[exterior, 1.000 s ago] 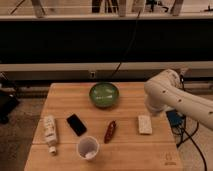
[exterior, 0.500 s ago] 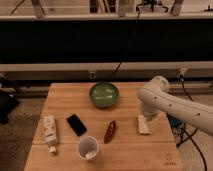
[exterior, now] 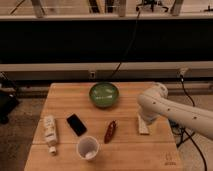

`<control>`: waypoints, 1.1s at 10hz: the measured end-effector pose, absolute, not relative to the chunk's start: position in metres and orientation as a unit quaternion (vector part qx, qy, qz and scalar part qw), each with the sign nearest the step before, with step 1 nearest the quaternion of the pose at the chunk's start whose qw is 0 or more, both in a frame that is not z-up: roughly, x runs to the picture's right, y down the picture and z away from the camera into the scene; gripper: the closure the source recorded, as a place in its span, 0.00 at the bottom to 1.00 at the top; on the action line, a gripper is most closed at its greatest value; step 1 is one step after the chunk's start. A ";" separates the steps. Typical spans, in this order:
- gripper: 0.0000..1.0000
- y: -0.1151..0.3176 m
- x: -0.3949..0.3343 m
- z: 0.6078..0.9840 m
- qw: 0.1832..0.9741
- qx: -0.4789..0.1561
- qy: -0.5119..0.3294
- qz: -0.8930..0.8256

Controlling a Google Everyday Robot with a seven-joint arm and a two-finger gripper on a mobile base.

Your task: Place the white sponge in the ceramic bowl

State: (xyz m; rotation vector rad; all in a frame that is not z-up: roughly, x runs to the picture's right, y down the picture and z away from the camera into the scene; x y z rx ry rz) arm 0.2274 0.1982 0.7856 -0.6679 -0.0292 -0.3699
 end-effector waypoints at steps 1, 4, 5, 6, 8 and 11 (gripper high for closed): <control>0.20 0.203 0.229 0.790 0.926 -0.327 -0.017 -0.185; 0.20 0.215 0.234 0.802 0.922 -0.330 -0.027 -0.201; 0.20 0.218 0.235 0.805 0.920 -0.331 -0.030 -0.206; 0.20 0.219 0.236 0.807 0.920 -0.330 -0.031 -0.207; 0.20 0.222 0.239 0.812 0.920 -0.328 -0.033 -0.210; 0.20 0.227 0.243 0.819 0.920 -0.327 -0.035 -0.214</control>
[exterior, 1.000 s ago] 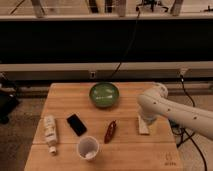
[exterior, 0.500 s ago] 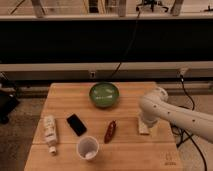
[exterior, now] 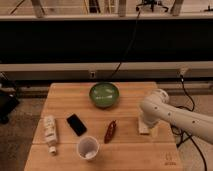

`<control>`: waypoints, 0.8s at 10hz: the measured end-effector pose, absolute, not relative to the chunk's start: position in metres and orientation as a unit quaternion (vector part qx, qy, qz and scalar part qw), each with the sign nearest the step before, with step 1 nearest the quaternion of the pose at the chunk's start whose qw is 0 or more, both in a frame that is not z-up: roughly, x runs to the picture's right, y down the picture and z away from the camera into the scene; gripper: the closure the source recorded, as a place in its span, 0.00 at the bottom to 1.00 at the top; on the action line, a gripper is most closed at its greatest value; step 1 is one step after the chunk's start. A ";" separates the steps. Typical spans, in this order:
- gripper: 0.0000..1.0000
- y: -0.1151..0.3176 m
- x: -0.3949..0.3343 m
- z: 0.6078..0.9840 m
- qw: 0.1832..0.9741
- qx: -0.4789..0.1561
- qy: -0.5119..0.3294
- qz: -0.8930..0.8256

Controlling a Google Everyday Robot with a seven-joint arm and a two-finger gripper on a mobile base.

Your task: Place the white sponge in the ceramic bowl

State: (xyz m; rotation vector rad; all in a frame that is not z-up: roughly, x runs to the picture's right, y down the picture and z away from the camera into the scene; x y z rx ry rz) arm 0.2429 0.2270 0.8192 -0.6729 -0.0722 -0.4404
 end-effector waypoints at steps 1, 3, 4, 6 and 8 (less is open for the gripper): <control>0.20 0.227 0.243 0.821 0.920 -0.326 -0.036 -0.214; 0.20 0.228 0.244 0.823 0.920 -0.325 -0.036 -0.216; 0.20 0.229 0.244 0.824 0.920 -0.325 -0.036 -0.217; 0.20 0.231 0.244 0.828 0.920 -0.323 -0.037 -0.219; 0.20 0.231 0.243 0.830 0.920 -0.323 -0.037 -0.221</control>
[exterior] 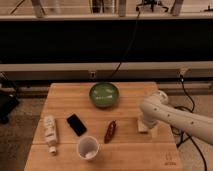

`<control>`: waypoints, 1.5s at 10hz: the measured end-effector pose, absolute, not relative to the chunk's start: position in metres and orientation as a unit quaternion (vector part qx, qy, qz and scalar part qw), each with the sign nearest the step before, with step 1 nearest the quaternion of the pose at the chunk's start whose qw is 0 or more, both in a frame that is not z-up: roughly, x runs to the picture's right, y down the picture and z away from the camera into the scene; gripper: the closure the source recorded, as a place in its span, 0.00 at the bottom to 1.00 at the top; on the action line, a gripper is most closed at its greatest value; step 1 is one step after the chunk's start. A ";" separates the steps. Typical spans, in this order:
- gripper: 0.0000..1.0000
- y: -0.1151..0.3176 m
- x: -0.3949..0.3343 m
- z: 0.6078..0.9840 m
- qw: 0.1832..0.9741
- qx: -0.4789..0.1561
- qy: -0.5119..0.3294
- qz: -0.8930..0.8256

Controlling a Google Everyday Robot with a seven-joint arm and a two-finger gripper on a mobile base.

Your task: Place the white sponge in the ceramic bowl

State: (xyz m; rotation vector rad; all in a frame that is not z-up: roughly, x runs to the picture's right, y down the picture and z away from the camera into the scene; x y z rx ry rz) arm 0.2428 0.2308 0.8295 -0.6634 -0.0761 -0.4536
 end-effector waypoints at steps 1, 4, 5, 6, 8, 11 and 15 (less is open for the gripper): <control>0.20 0.230 0.242 0.830 0.920 -0.322 -0.037 -0.221; 0.20 0.228 0.241 0.831 0.919 -0.322 -0.036 -0.224; 0.22 0.228 0.240 0.832 0.919 -0.321 -0.036 -0.224; 0.30 0.227 0.240 0.832 0.919 -0.321 -0.036 -0.225; 0.45 0.226 0.239 0.832 0.919 -0.320 -0.035 -0.227; 0.69 0.219 0.238 0.832 0.919 -0.317 -0.032 -0.231; 0.89 0.206 0.235 0.830 0.919 -0.314 -0.028 -0.237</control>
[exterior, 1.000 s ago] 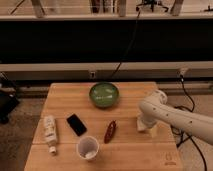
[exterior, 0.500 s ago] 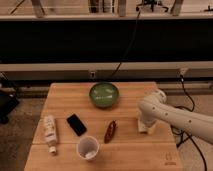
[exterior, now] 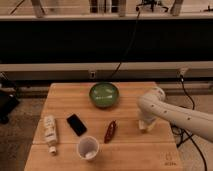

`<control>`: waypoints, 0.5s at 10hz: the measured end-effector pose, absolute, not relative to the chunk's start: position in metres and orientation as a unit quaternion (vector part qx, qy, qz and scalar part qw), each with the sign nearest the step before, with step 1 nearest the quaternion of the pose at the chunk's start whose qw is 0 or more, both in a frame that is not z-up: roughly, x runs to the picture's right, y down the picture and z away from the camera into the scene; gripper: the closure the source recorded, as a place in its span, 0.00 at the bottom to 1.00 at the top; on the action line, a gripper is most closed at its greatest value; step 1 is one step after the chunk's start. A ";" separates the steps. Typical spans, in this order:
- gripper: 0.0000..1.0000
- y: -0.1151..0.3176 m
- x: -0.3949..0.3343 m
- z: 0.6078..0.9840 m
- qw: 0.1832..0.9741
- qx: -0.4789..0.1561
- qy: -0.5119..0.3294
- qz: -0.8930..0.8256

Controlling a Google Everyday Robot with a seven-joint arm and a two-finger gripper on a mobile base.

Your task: Place the white sponge in the ceramic bowl

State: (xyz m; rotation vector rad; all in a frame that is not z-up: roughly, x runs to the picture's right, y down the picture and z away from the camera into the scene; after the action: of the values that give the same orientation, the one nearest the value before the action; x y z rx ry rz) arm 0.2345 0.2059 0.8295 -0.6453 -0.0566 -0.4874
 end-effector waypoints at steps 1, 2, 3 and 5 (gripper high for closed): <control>0.94 0.202 0.234 0.829 0.919 -0.313 -0.026 -0.239; 0.99 0.195 0.233 0.828 0.919 -0.311 -0.023 -0.240; 1.00 0.182 0.230 0.829 0.919 -0.309 -0.021 -0.243; 1.00 0.163 0.221 0.832 0.919 -0.305 -0.020 -0.247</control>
State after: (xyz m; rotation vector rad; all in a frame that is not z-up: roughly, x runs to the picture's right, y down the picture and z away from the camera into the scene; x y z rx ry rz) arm 0.2210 0.1628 0.8316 -0.6271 -0.0406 -0.5080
